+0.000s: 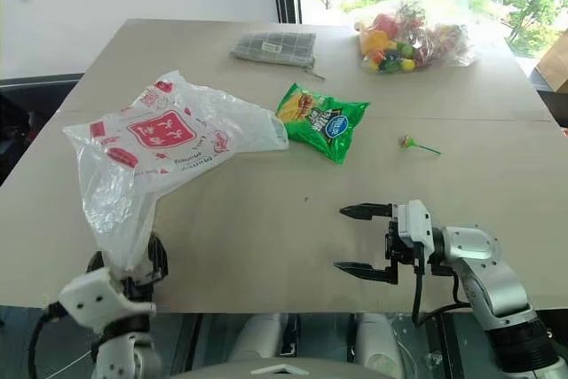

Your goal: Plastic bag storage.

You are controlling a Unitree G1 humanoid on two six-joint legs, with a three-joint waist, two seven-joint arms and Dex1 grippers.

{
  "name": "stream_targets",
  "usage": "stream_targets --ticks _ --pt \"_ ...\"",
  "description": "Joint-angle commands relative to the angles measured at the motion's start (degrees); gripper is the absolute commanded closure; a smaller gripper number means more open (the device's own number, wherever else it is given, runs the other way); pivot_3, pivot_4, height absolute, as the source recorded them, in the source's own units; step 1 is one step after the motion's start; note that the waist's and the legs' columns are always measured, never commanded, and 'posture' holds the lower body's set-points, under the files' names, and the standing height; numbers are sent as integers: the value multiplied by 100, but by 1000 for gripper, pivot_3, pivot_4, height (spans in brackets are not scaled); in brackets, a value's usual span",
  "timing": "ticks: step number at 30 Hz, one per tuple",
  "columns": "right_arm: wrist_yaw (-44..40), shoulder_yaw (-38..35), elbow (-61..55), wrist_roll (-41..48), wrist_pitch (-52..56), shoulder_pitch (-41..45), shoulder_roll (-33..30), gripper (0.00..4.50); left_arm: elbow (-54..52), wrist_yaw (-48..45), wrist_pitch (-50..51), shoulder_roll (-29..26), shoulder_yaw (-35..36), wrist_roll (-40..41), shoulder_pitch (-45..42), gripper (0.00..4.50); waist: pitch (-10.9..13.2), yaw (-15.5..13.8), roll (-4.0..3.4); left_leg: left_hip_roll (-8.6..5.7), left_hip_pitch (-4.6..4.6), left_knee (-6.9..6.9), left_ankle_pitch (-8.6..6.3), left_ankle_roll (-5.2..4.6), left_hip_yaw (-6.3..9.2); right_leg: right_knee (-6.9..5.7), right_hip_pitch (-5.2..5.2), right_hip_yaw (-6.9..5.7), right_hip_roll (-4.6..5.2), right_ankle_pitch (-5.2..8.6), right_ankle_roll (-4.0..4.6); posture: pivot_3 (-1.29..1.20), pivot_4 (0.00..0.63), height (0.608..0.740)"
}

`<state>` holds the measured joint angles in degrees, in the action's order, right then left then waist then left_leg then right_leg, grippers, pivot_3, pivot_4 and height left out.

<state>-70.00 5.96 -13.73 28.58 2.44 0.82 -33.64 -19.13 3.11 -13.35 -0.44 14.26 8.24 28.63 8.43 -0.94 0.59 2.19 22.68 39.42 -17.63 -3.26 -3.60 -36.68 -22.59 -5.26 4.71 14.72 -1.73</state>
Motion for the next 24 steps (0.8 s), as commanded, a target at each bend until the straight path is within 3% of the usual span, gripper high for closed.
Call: stream_targets --ticks 1,2,5,11,12,16,18,24 --pt "125 -104 -185 36 38 -21 -14 0 -184 -62 160 -94 84 37 -114 8 0 13 -1 0 -3 2 0 0 -1 -5 0 1 0 0 0 0 150 740" --pt "163 -130 -178 35 12 -18 1 0 -216 -61 175 -92 87 44 -134 508 0 24 -1 0 -8 2 1 1 -5 -9 1 8 1 0 0 0 150 740" --pt "320 -196 -174 73 42 7 54 0 -264 -46 227 -134 106 -42 -197 1378 0 15 0 2 -16 2 2 3 -11 -14 1 18 -2 0 0 0 150 740" --pt "462 -197 -221 100 71 -48 77 0 -436 -2 446 -160 175 -58 -368 4236 -1 3 0 0 -16 2 15 26 -12 -16 1 19 0 -1 1 0 150 740" --pt "510 -196 -213 93 80 -46 94 0 -457 -27 485 -176 168 -48 -393 4468 -1 4 0 0 -16 2 15 27 -12 -16 1 20 1 -1 1 0 150 740" --pt "1430 -246 166 -306 184 341 482 0 -482 -223 682 -354 170 106 -645 4468 -1 15 0 1 -18 2 18 31 -13 -20 1 22 0 -1 1 0 150 740" --pt "2215 -193 610 -829 248 855 807 0 -320 -311 854 -572 341 274 -984 4468 -1 25 -1 3 -22 3 21 36 -18 -31 -2 25 -3 -1 1 0 150 740" --pt "3192 220 2271 -2059 50 2481 1405 0 345 -530 1255 -1156 518 530 -2334 4468 2 12 -3 -3 -62 3 34 55 -49 -95 -6 60 -5 0 3 0 150 740"
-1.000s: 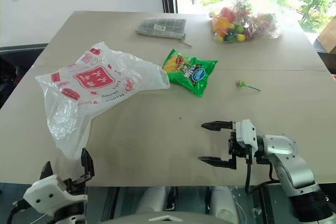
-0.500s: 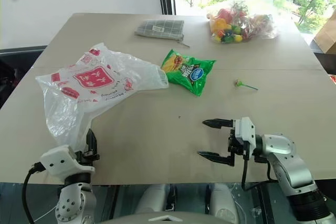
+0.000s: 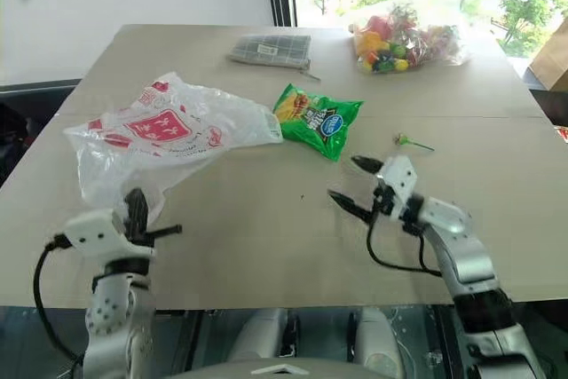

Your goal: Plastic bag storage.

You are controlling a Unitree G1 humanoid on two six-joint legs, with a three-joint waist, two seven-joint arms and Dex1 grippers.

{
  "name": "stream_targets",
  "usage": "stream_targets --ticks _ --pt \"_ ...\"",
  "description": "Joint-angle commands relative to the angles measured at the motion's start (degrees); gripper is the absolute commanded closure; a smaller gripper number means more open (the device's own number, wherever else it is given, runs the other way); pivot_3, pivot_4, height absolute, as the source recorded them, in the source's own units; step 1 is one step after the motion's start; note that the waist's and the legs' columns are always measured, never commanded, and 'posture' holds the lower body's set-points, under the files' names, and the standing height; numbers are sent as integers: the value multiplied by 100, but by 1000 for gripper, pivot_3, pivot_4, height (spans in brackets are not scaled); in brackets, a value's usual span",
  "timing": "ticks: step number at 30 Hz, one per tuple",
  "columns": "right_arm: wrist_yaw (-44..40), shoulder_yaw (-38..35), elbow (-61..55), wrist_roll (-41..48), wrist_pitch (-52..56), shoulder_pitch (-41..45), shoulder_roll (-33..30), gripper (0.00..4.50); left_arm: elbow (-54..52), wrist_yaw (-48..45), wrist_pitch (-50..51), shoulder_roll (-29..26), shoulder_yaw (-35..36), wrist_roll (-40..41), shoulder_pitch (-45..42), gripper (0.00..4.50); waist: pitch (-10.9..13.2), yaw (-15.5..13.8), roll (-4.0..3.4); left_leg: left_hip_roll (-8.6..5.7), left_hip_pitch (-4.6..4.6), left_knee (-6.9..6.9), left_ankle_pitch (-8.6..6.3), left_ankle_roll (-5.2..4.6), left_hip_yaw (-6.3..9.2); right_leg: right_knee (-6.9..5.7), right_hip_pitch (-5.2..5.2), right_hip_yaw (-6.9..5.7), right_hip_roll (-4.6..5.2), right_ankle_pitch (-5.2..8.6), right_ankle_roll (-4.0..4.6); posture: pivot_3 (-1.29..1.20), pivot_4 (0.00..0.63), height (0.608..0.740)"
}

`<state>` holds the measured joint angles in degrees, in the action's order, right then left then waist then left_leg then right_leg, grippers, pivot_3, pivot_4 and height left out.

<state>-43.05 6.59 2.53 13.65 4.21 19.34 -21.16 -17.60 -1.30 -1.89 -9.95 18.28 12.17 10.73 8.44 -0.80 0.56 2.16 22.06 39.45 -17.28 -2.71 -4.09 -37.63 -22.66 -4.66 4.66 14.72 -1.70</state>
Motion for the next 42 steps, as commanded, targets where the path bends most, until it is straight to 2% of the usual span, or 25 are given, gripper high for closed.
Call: stream_targets --ticks 1,5,8,10,13,17,23,26,29,31,33,34,38,42 --pt "749 136 951 -681 22 888 277 0 321 -112 118 -281 146 158 -770 4468 1 6 2 -1 0 0 2 2 -2 -4 -3 1 -1 0 0 0 150 740" --pt "1439 -830 1643 456 1676 1735 1097 0 787 -146 100 -560 268 155 -1528 4468 1 12 2 4 -3 -2 11 17 -7 -14 -4 10 -6 0 1 0 150 740" --pt "1273 -1201 1787 1089 2604 2099 1311 0 891 -133 123 -638 365 187 -1777 4468 1 18 2 5 10 -6 11 19 -9 -7 -12 8 -6 0 1 0 150 740" --pt "1764 -1474 2221 1169 3115 2436 1399 0 879 -158 106 -636 347 165 -1755 4468 1 37 1 5 17 -11 11 19 -9 -9 -13 6 -5 -1 0 0 150 740" --pt "1913 -1560 2630 1071 3135 2640 1375 0 747 -146 100 -573 326 148 -1621 4468 2 52 1 3 24 -15 11 19 -5 0 -17 -1 -3 -1 0 0 150 740" --pt "1848 -1964 3206 1540 3674 3006 1525 0 488 -86 138 -422 324 179 -1295 4468 1 118 1 3 44 -13 12 20 -12 -4 -48 9 -1 -1 0 0 150 740" --pt "1716 -2178 4610 1479 3167 3774 1903 0 213 -18 280 -210 313 238 -999 4468 1 228 1 8 41 -13 17 28 -20 -21 -60 24 -6 -1 0 0 150 740" --pt "1705 -2207 5188 1374 2814 4067 2014 830 172 -40 342 -175 291 246 -1011 4500 1 272 1 10 41 -13 17 29 -22 -25 -64 31 -7 -1 1 0 150 740" --pt "1575 -2238 5491 1374 2782 4246 2080 2261 174 -46 366 -190 311 256 -1029 4500 1 283 1 9 53 -13 17 29 -28 -26 -76 37 -5 -1 1 0 150 740" --pt "1484 -2225 5579 1384 2855 4311 2144 3017 176 -3 378 -194 397 294 -1038 4500 1 283 1 8 61 -13 17 29 -29 -26 -81 38 -3 -1 0 0 150 740" --pt "1465 -2302 5619 1434 2870 4329 2160 4046 181 7 380 -182 416 306 -1036 4500 1 300 1 9 62 -13 17 29 -30 -25 -82 38 -3 -1 0 0 150 740" --pt "1440 -2374 5611 1488 2880 4332 2148 4400 191 -3 376 -175 399 302 -1036 4500 -1 301 2 10 61 -13 17 29 -30 -26 -82 38 -3 -1 0 0 150 740" --pt "782 -2576 5123 1945 3682 4210 1941 4461 217 -46 390 -144 305 311 -1086 4500 0 287 1 11 61 -13 18 30 -28 -27 -82 37 -3 -1 1 0 150 740" --pt "102 -2338 4058 2340 5099 3572 1520 4461 204 -38 463 -125 307 428 -1271 4500 -1 224 1 9 75 -13 17 29 -19 -23 -83 39 3 -1 1 0 150 740"
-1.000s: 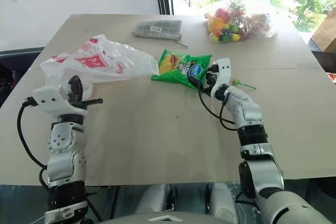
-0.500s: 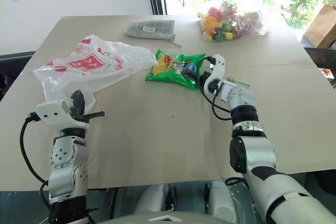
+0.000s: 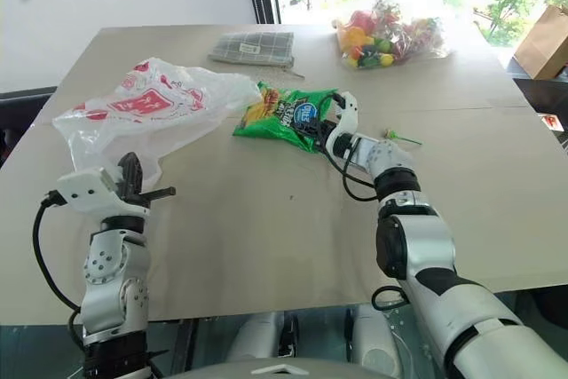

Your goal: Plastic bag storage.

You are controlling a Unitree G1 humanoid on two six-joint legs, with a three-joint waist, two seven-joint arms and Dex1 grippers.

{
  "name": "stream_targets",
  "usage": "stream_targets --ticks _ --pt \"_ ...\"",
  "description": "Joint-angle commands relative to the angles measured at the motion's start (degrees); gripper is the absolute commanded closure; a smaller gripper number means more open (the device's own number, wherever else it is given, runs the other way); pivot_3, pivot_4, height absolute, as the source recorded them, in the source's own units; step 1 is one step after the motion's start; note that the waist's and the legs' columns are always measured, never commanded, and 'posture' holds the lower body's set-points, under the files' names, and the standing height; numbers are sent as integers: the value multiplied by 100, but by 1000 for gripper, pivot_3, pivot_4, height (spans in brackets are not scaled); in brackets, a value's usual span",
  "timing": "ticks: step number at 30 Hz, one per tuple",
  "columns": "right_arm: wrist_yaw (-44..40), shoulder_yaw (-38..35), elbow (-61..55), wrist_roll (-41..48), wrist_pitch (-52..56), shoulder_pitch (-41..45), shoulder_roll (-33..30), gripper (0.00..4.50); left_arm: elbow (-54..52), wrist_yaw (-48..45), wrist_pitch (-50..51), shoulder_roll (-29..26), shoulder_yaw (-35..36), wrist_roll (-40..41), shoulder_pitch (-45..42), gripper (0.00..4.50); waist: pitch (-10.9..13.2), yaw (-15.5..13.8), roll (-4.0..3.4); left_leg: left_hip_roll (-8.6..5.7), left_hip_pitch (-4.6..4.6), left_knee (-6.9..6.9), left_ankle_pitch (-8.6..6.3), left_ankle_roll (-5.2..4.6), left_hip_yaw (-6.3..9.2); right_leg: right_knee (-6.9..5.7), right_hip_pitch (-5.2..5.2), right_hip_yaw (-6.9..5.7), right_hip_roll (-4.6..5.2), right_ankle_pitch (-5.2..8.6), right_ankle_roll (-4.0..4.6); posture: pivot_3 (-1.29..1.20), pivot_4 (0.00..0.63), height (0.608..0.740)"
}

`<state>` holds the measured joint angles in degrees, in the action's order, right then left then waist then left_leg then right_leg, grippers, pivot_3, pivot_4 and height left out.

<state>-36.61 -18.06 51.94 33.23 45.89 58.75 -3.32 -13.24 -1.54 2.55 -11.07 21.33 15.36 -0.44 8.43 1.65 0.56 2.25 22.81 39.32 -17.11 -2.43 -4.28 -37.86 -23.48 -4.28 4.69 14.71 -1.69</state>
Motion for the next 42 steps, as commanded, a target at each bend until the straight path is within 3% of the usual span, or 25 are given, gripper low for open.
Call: stream_targets --ticks 1,6,11,16,24,31,36,42 --pt "-621 191 -1114 445 1178 -511 -333 4461 -239 -9 38 -8 2 130 -187 4500 0 -65 1 -1 3 -1 0 0 3 0 0 1 2 0 0 0 150 740" --pt "-547 539 -2382 807 2241 -1208 -263 4461 -451 -40 171 180 -142 449 -397 4500 0 -62 0 -1 2 -1 -1 -1 -2 2 -3 0 -2 0 0 0 150 740" --pt "-350 868 -2577 660 2134 -1253 247 4461 -689 -513 155 264 -793 358 -89 4500 0 -43 0 3 -9 -1 1 1 -5 -5 -6 0 -14 0 0 0 150 740" --pt "-148 677 -2101 638 1601 -810 656 4461 -918 -1087 179 175 -1116 565 566 4500 0 -69 -1 -3 -2 0 0 0 -11 -1 -12 3 -10 0 0 0 150 740" --pt "-98 -10 -990 847 949 291 716 4461 -875 -1709 29 67 -1177 711 1275 4500 2 -74 -3 -2 -2 -1 0 0 -7 0 -12 0 -12 0 0 0 150 740" --pt "37 -331 -515 964 552 629 1117 4461 -859 -1782 37 93 -1370 582 1164 4500 2 -60 -4 1 -2 -2 0 -1 -9 0 -13 2 -12 0 1 0 150 740" --pt "561 -593 -67 1020 -287 836 1897 4461 -1084 -1812 321 13 -1653 578 832 4500 3 -98 -4 -1 2 -2 0 0 -3 0 -12 -4 -8 0 0 0 150 740" --pt "752 -1045 80 1557 -802 937 1953 4461 -1222 -1931 590 -137 -1769 726 647 4500 4 -56 -6 1 4 -5 0 0 -7 2 -14 0 -11 0 0 0 150 740"
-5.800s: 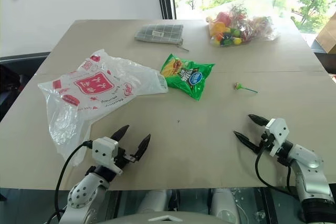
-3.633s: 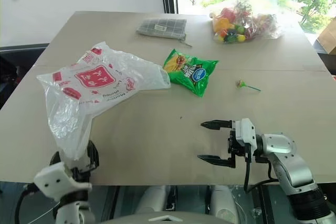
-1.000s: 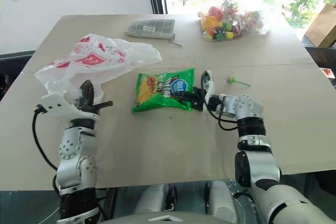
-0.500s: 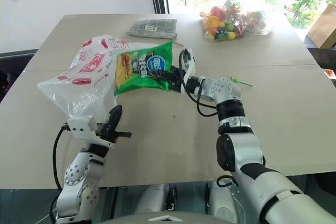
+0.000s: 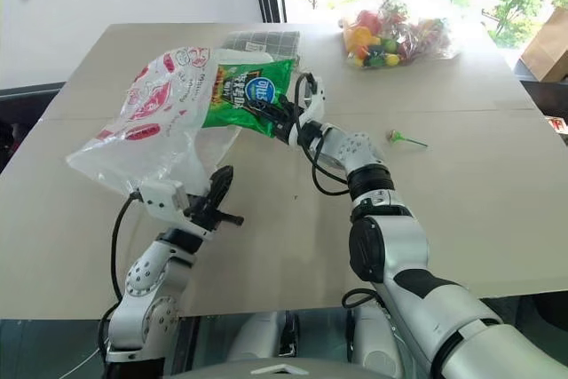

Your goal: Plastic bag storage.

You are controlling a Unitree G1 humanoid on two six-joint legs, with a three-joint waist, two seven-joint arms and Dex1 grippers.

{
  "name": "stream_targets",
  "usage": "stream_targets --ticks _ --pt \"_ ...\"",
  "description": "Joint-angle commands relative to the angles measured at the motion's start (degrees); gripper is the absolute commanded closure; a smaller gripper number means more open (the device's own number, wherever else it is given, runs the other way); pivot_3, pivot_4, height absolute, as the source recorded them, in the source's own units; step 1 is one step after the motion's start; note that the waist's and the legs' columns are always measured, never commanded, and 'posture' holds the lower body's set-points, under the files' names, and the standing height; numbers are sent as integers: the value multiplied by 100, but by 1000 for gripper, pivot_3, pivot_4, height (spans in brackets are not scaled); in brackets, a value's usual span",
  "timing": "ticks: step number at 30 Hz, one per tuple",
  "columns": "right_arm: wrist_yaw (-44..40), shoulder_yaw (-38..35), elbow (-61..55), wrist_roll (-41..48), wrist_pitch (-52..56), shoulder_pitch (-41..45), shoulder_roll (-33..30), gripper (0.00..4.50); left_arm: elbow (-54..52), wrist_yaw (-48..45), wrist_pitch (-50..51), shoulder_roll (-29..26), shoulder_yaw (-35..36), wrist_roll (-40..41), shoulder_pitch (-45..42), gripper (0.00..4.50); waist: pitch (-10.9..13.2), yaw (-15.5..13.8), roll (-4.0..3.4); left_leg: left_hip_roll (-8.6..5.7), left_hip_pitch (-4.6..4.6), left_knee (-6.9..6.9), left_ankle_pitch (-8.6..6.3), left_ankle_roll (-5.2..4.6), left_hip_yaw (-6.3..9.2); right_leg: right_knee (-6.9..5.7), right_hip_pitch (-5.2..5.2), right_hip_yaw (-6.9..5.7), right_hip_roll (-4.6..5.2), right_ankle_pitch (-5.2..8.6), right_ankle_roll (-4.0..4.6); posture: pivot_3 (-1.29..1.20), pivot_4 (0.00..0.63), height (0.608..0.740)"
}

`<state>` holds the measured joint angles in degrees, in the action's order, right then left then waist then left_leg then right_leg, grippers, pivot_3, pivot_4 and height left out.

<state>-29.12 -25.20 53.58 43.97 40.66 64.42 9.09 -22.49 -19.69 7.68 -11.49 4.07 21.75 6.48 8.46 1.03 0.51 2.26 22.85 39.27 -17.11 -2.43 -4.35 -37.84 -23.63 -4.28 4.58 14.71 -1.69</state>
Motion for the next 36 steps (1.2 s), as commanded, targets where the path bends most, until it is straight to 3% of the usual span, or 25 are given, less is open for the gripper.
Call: stream_targets --ticks 1,6,10,20,22,24,29,36 --pt "-17 -450 -79 618 -334 366 669 4461 -310 -144 103 -119 -61 98 -63 4500 1 5 -2 1 0 -2 0 1 0 0 -2 0 -1 0 0 0 150 740" --pt "-171 -570 -468 922 -272 88 363 4461 -366 -278 233 -201 -129 184 -222 4500 3 2 -5 1 0 -3 0 0 -5 0 -3 4 -1 0 0 0 150 740" --pt "67 -570 -1437 1248 77 -427 242 4461 -402 -371 317 -247 -174 240 -459 4500 3 -28 -4 1 1 -3 0 0 -2 0 -3 4 0 0 0 0 150 740" --pt "1372 -559 -4337 2693 1173 -2112 -190 4461 -565 -746 643 -400 -451 482 -570 4500 7 17 -13 2 -1 -6 0 1 -5 1 -3 21 -3 0 0 0 150 740" --pt "1617 -178 -5193 2899 1952 -2802 -572 4461 -537 -839 674 -447 -461 522 -564 4500 8 6 -19 5 -8 -7 1 2 -9 -3 -6 29 -8 0 0 0 150 740" --pt "2143 93 -5460 3082 2332 -3168 -572 4461 -503 -923 709 -452 -488 590 -533 4500 7 -20 -19 5 -7 -7 1 2 -2 -1 -3 31 -6 1 1 0 150 740" --pt "2397 628 -4916 2710 2107 -3014 -156 4461 -311 -1090 647 -448 -599 577 -473 4500 8 58 -21 2 -21 -6 1 0 -22 -10 -6 42 -10 0 0 0 150 740" --pt "1646 1007 -2079 1632 601 -1437 503 4461 -66 -1231 640 -335 -662 624 -583 4500 8 56 -20 -2 -12 -5 1 -1 -17 -3 -7 36 -15 0 0 0 150 740"
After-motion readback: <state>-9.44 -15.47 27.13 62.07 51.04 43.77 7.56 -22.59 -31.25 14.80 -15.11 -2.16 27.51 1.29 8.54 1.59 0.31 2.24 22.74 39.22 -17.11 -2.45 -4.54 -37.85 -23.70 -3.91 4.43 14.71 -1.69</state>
